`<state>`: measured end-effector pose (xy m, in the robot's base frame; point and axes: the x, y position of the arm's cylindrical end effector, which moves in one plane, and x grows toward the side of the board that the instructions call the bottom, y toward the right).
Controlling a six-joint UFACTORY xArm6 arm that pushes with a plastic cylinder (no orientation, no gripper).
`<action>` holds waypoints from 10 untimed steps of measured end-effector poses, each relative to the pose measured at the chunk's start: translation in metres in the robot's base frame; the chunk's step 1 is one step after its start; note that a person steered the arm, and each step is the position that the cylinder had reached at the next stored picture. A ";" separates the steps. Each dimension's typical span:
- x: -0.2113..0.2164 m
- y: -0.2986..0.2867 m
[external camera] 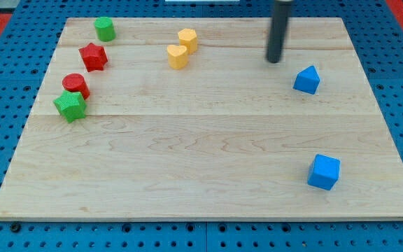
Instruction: Place the blue triangle below to the yellow heart
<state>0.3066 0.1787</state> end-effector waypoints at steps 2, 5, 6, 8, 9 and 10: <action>0.083 0.129; 0.071 -0.026; 0.071 -0.005; 0.077 -0.114; 0.077 -0.096; 0.096 -0.100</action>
<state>0.4028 0.0788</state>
